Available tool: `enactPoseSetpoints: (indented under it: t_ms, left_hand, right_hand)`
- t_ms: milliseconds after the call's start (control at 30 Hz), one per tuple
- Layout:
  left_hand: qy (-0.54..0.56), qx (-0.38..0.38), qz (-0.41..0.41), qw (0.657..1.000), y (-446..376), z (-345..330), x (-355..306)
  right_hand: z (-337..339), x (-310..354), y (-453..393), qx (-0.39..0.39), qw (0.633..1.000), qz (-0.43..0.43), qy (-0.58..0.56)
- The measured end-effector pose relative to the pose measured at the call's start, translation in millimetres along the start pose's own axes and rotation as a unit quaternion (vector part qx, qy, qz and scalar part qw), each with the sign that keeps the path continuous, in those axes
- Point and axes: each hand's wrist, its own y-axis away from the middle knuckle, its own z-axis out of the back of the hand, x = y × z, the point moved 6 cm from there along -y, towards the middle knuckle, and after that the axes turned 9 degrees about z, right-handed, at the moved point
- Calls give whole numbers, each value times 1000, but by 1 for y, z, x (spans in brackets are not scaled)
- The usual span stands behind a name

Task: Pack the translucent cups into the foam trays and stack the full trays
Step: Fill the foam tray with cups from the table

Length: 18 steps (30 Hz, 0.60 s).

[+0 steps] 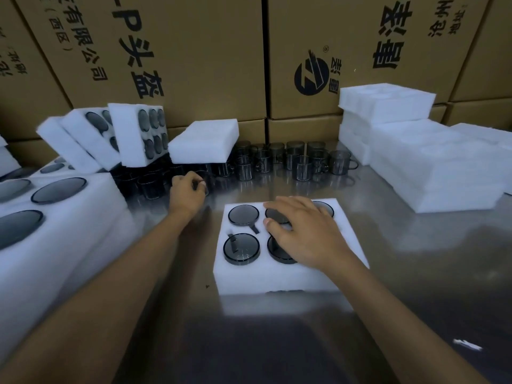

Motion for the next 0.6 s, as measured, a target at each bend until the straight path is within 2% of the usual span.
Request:
enactPoseSetpoints:
  t_ms: [67, 200, 300, 433, 533, 600]
  left_hand:
    - [30, 1, -17, 999, 15, 2, -4]
    - [158, 41, 24, 986, 52, 19, -19]
    - [209, 24, -32, 977, 86, 48, -59]
    - [209, 95, -115, 967, 140, 62, -129]
    - [162, 103, -188, 963, 178, 60, -168]
    - [133, 121, -210, 961, 191, 56, -182]
  right_hand:
    - [0, 0, -1, 2, 1000, -2, -1]
    - [3, 3, 1, 0, 1000, -6, -8]
    - [14, 5, 3, -36, 996, -10, -78]
    - [42, 16, 11, -97, 966, -15, -239]
    - [65, 22, 19, -146, 956, -9, -254]
    - [78, 13, 28, -151, 952, -26, -266]
